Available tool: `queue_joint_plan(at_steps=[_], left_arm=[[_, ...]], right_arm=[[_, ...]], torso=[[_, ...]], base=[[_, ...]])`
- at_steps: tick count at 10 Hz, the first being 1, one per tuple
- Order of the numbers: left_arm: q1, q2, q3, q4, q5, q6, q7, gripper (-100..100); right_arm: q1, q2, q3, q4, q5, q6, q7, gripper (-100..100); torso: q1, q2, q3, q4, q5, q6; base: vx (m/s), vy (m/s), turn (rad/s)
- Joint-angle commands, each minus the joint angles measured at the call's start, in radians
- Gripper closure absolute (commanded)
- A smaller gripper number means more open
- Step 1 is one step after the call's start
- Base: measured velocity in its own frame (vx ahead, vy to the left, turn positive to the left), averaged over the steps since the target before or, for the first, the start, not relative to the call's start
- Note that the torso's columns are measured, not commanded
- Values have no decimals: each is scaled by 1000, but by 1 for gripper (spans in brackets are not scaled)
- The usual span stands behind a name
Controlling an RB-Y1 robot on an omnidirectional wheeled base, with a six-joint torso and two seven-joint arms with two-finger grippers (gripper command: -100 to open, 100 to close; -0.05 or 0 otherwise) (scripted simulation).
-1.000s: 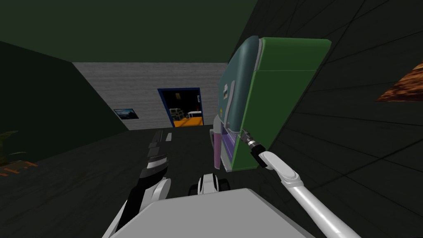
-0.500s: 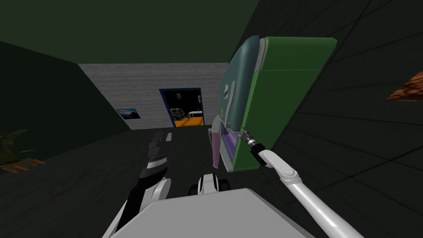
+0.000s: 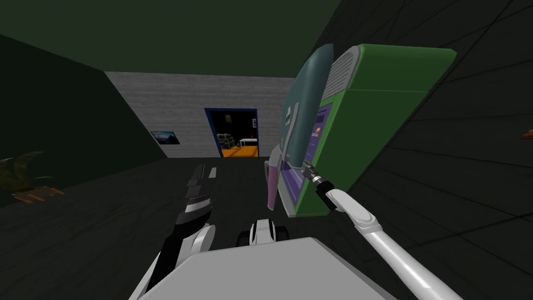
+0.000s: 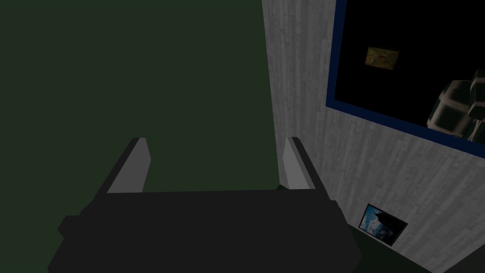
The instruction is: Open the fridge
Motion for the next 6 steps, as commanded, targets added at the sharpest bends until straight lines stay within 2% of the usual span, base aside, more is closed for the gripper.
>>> queue_joint_plan(at_steps=[1, 6], left_arm=[[0, 0, 0, 0, 0, 0, 0, 0], [0, 0, 0, 0, 0, 0, 0, 0]], right_arm=[[-3, -8, -23, 28, -10, 17, 1, 100], [-3, -22, -48, 65, -23, 40, 1, 100]], torso=[[2, 0, 0, -1, 0, -2], [-4, -9, -6, 0, 1, -7]], base=[[71, 257, -42], [73, 262, -37]])
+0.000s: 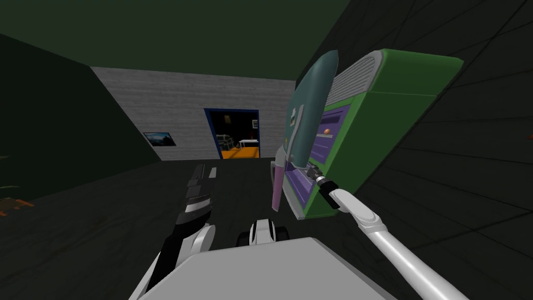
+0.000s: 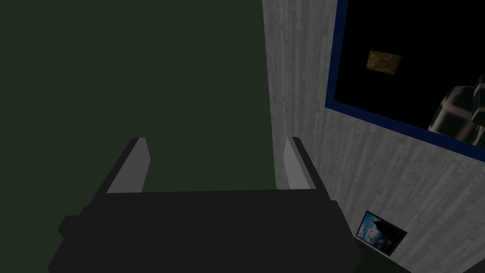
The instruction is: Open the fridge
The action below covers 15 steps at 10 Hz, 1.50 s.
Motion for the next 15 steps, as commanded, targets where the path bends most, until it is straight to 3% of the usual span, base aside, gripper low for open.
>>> queue_joint_plan(at_steps=[1, 8, 10, 13, 15], left_arm=[[0, 0, 0, 0, 0, 0, 0, 0], [0, 0, 0, 0, 0, 0, 0, 0], [0, 0, 0, 0, 0, 0, 0, 0], [0, 0, 0, 0, 0, 0, 0, 0], [0, 0, 0, 0, 0, 0, 0, 0]], right_arm=[[-5, -12, -24, 20, -9, 28, 0, 100], [-5, -34, -63, 75, -30, 64, 0, 100], [-6, -49, -89, 111, -43, 87, 0, 100], [-7, -40, -98, 137, -41, 92, 3, 100], [-9, -47, -110, 158, -47, 108, 4, 100]], torso=[[1, 2, 1, 0, 0, 0], [0, 8, 5, 4, 2, 5], [5, 12, 8, 3, 2, 5], [-6, 22, 14, 5, -2, 10], [5, 10, 8, 2, 1, 7]], base=[[76, 265, -37], [69, 256, -28], [90, 320, -42], [82, 219, -9], [168, 323, -25]])
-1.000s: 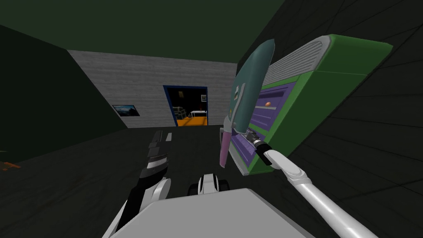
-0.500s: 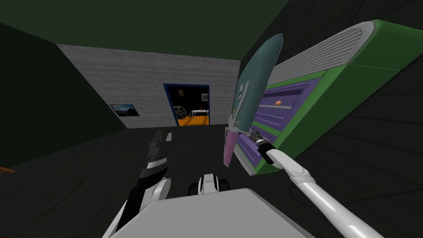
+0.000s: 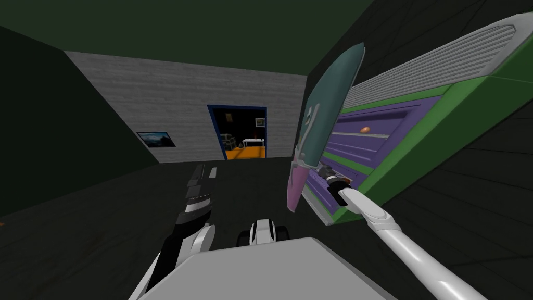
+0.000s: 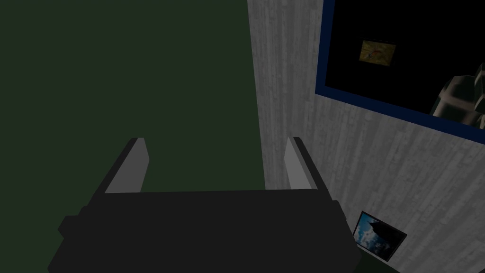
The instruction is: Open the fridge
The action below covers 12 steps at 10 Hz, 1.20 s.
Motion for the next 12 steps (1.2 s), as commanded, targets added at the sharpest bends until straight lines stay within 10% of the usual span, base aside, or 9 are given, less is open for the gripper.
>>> queue_joint_plan(at_steps=[1, 12], left_arm=[[0, 0, 0, 0, 0, 0, 0, 0], [0, 0, 0, 0, 0, 0, 0, 0]], right_arm=[[-2, 1, -33, 30, -1, 20, 3, 100], [-11, -44, -114, 176, -42, 132, 9, 100]], torso=[[-1, 3, 1, 0, 0, -1], [-5, 11, 6, 4, 2, 2]], base=[[133, 323, 11], [182, 292, 0]])
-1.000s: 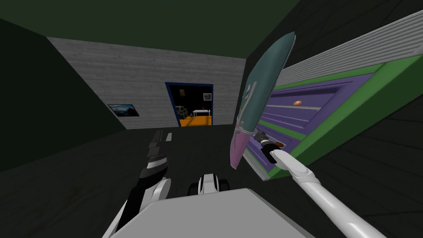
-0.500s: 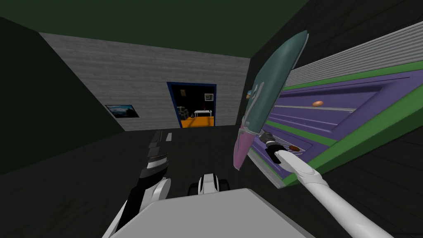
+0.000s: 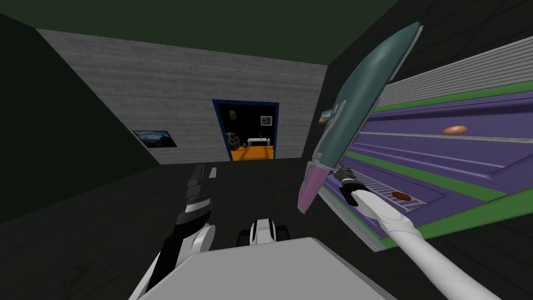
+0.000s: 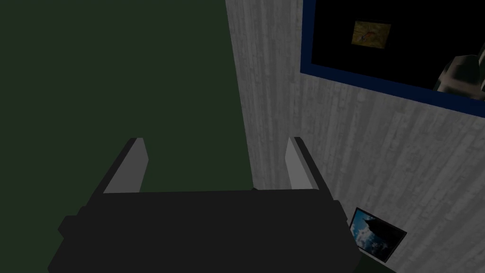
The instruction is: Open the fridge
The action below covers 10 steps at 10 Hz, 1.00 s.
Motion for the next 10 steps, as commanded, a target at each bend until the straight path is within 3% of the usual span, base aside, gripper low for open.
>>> queue_joint_plan(at_steps=[1, 2, 3, 7, 8, 9, 10], left_arm=[[0, 0, 0, 0, 0, 0, 0, 0], [0, 0, 0, 0, 0, 0, 0, 0], [-1, 0, 0, 0, 0, 0, 0, 0], [0, 1, 1, 0, 0, 0, 0, 0], [0, 1, 1, 0, 0, 0, 0, 0], [-1, 0, 0, 0, 0, 0, 0, 0], [0, 1, 0, 0, 0, 0, 0, 0]], right_arm=[[-5, -10, 0, 9, -10, 6, 0, 100], [-21, -31, -32, 59, -10, 56, 0, 100], [-21, -31, -32, 100, -10, 56, 0, 100], [-21, -31, -32, 104, -10, 56, 0, 100], [-37, -51, -67, 154, -5, 94, -2, 100], [-37, -51, -68, 188, -5, 103, -2, 100], [-16, -51, -68, 171, -42, 103, -2, 100]], torso=[[0, 6, 3, 1, 0, 1], [-3, 10, 7, 1, -3, 3], [-20, -4, -5, 5, 3, -3], [-15, -18, -12, -1, 1, -6], [-15, -18, -12, -2, 1, -7], [-19, -20, -14, 0, 5, -12], [-18, -19, -15, 1, 8, -10]], base=[[38, 63, 17], [-66, 142, 541], [-56, 93, 163], [-2, -11, 21], [-22, 74, 261], [-30, 72, 318], [-4, 18, 227]])
